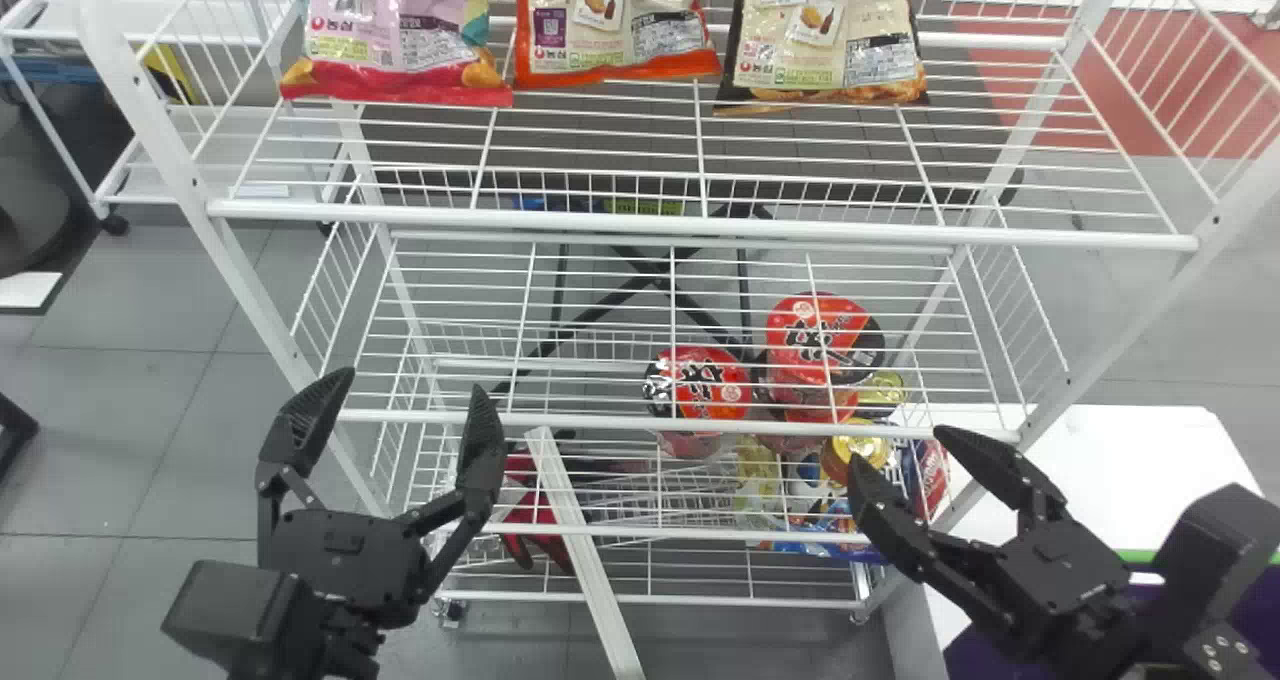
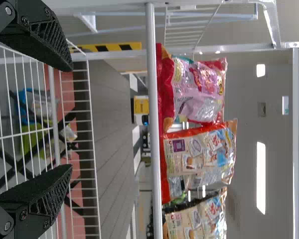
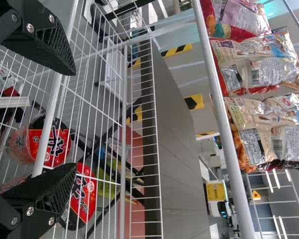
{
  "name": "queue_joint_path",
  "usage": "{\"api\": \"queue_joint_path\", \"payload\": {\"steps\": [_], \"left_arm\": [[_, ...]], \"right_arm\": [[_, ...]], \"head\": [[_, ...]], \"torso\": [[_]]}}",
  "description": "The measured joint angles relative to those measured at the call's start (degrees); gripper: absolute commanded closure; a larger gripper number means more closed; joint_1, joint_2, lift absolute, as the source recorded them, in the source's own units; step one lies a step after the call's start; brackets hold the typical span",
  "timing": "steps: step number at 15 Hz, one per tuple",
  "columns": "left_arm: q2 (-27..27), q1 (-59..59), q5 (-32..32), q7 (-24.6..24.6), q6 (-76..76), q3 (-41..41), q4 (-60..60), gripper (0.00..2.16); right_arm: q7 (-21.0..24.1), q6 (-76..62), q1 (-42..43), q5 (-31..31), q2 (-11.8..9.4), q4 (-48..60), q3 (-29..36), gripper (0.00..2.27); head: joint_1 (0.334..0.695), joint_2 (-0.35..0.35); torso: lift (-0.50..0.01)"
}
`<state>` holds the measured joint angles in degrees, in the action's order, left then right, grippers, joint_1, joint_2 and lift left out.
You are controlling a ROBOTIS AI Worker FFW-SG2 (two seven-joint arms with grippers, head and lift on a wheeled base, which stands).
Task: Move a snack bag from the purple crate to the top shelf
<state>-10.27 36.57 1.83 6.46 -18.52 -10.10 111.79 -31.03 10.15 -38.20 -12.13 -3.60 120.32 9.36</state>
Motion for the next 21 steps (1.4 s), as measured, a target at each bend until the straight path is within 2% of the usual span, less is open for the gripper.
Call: {"api": "queue_joint_path", "payload": {"steps": [21], "left_arm": [[1.30, 1.74, -0.34, 1.27, -2.96, 0.35, 0.63, 0.12]], "right_arm": [[-1.23, -0.05, -0.94, 1.02, 0.00, 0.54, 0.02, 0.19]], "head": [[0.695, -0.040]], "torso": [[-0.318]]}}
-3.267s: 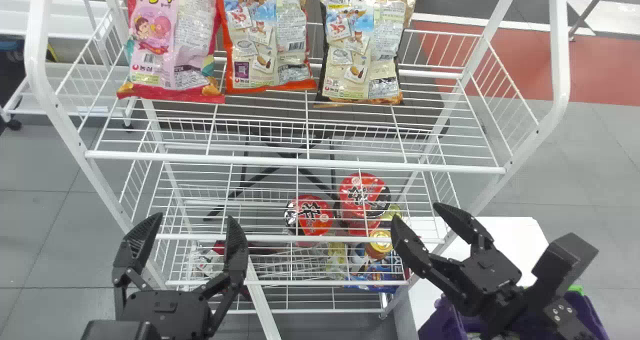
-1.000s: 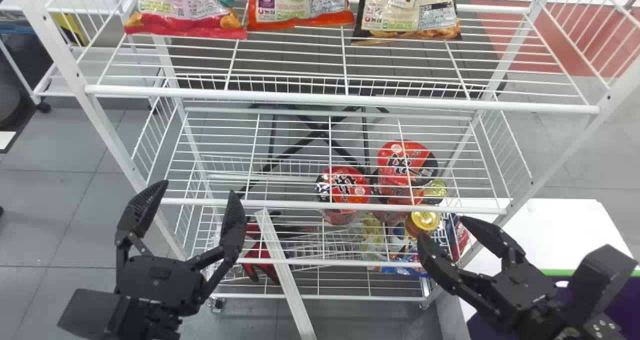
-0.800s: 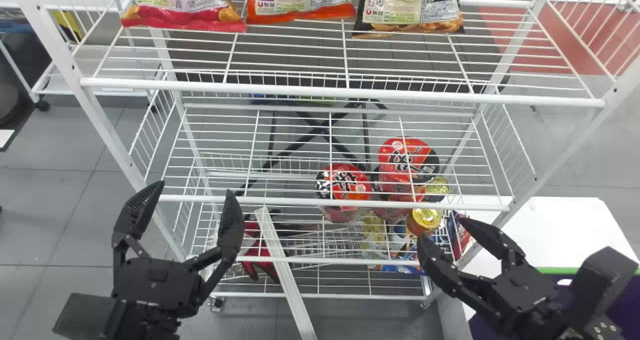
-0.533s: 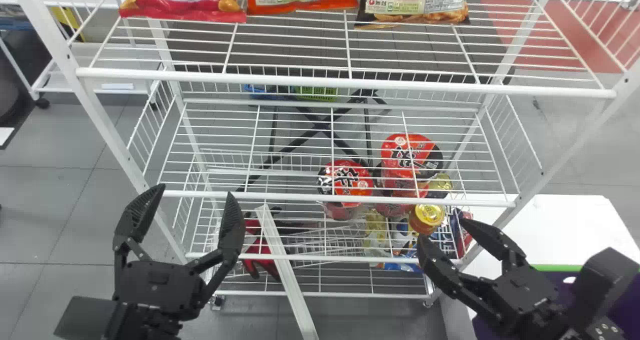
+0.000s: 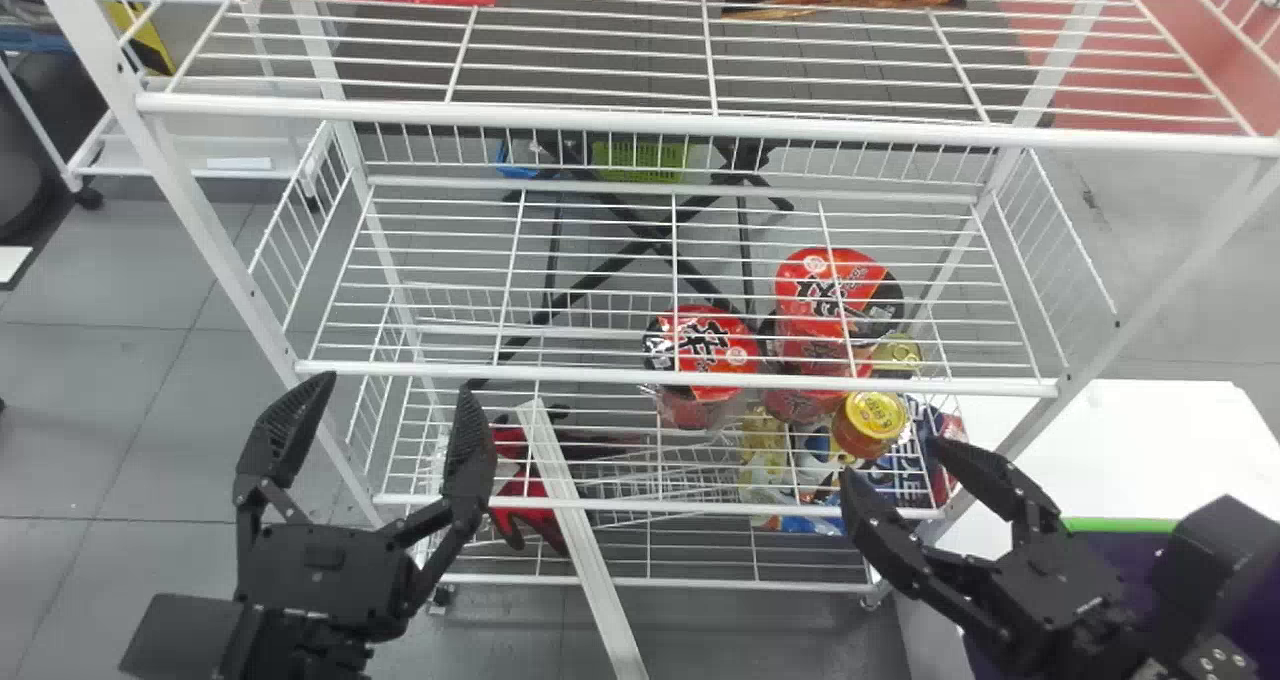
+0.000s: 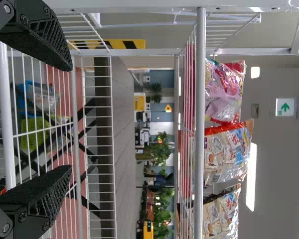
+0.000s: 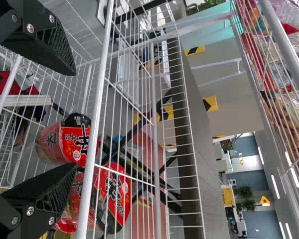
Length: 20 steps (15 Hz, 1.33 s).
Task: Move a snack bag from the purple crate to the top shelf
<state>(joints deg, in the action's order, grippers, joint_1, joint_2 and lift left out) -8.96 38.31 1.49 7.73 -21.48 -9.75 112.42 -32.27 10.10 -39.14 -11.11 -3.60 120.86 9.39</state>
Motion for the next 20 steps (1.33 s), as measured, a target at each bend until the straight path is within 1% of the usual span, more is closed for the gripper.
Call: {"api": "queue_joint_path", "payload": {"steps": [20], "left_arm": [[0.18, -0.25, -1.08, -0.97, -1.41, -0.71, -0.44, 0.12]], "right_arm": [[0.43, 0.18, 0.83, 2.02, 0.09, -0.15, -0.93, 0.18]], "head": [[0.695, -0.043]], "torso": [[-0.396]]}}
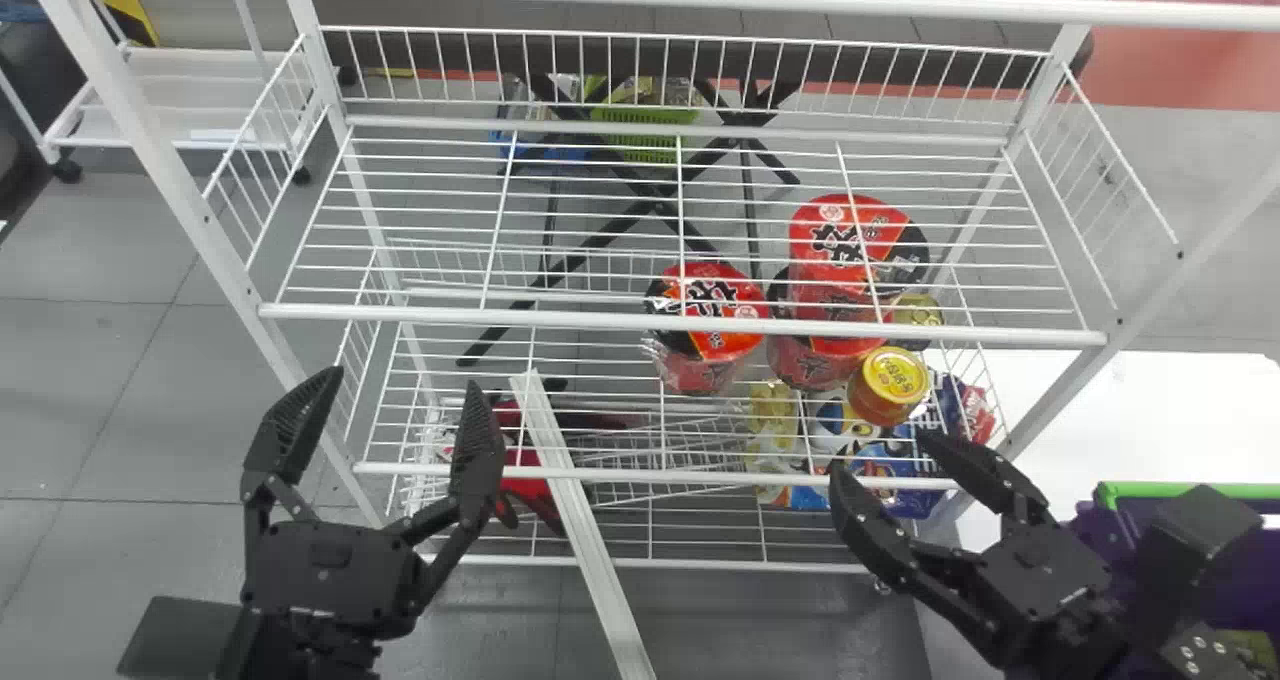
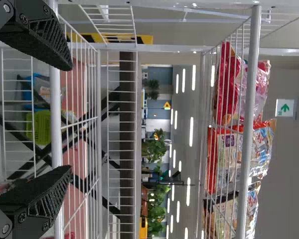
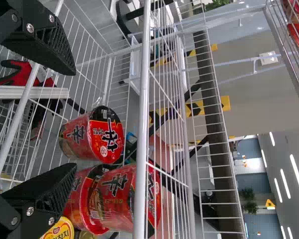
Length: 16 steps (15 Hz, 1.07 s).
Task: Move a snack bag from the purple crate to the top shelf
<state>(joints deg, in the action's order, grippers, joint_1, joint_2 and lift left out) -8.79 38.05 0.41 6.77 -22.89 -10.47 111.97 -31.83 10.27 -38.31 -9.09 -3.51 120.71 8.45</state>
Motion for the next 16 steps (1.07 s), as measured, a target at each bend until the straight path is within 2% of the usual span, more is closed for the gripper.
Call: {"api": "queue_joint_path", "payload": {"steps": [16], "left_arm": [[0.00, -0.09, -0.23, -0.09, 0.18, 0.09, 0.01, 0.12]], "right_arm": [[0.10, -0.28, 0.85, 0.03, 0.00, -0.56, -0.19, 0.18]], "head": [[0.695, -0.039]], "torso": [[-0.459]]}}
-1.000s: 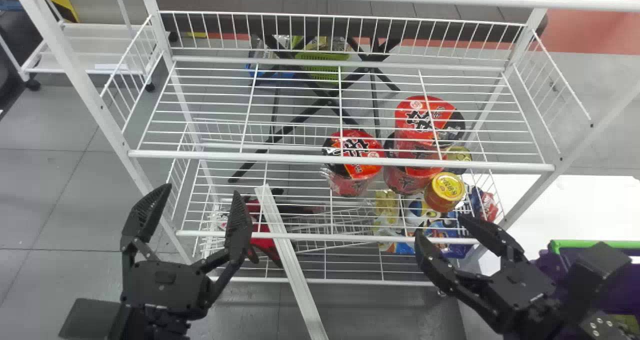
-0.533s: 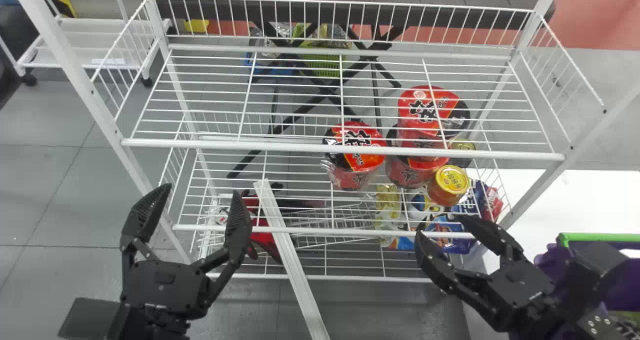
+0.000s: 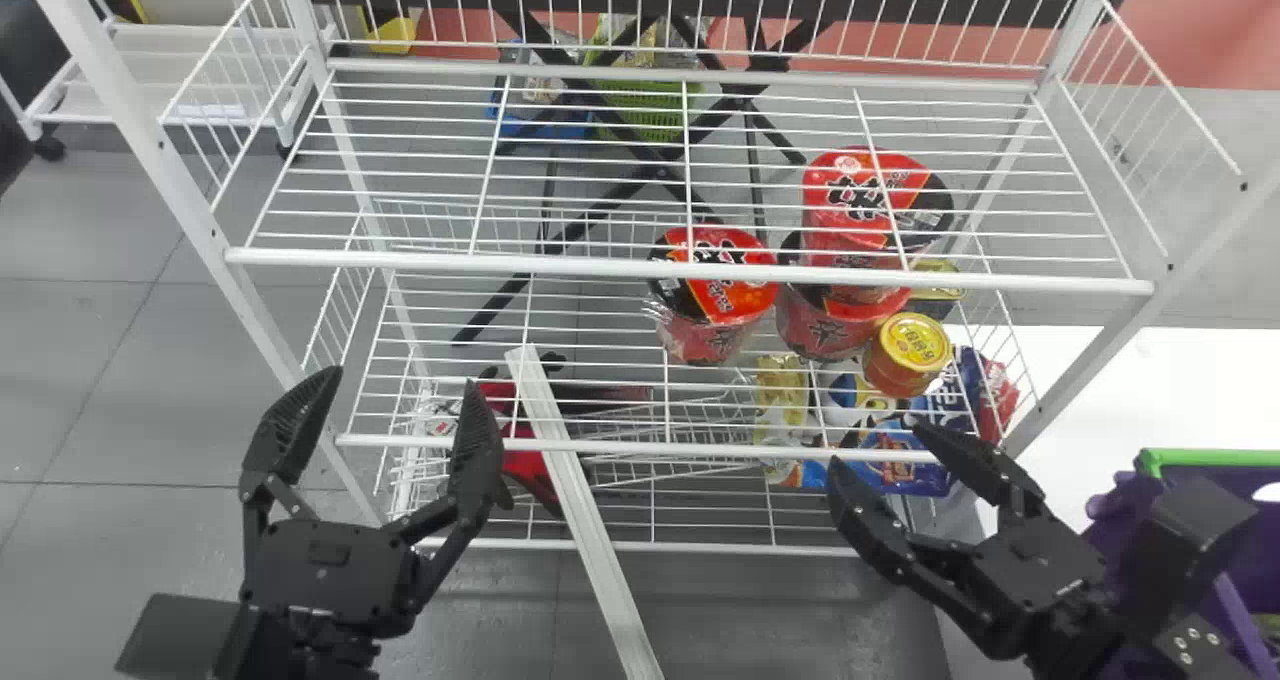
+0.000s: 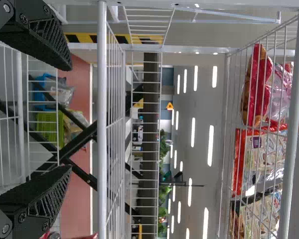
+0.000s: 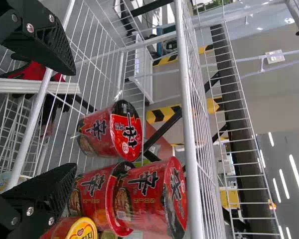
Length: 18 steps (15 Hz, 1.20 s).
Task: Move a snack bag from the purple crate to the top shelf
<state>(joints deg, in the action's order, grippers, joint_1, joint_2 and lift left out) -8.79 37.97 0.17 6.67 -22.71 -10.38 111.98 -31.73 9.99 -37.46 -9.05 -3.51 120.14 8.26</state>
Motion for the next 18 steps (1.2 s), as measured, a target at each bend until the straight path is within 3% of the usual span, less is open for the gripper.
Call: {"api": "queue_joint_path", "payload": {"steps": [10, 15, 18], "left_arm": [[0.00, 0.00, 0.01, 0.46, 0.00, -0.08, -0.20, 0.12], [0.00, -0.01, 0.14, 0.91, -0.15, 0.08, -1.72, 0.12], [0.00, -0.09, 0.42, 0.91, -0.18, -0.31, -1.69, 0.12]], "right_arm": [[-0.79, 5.62, -0.20, -1.72, 0.00, 2.87, 1.57, 0.18], [-0.78, 19.45, -0.87, -5.23, 2.42, 12.40, 9.57, 0.19], [-0.85, 27.08, -1.00, -8.33, 3.29, 17.56, 16.85, 0.18]], "head": [[0.695, -0.042], [0.695, -0.097], [0.695, -0.174]], "torso": [[-0.455], [-0.455], [-0.455]]}}
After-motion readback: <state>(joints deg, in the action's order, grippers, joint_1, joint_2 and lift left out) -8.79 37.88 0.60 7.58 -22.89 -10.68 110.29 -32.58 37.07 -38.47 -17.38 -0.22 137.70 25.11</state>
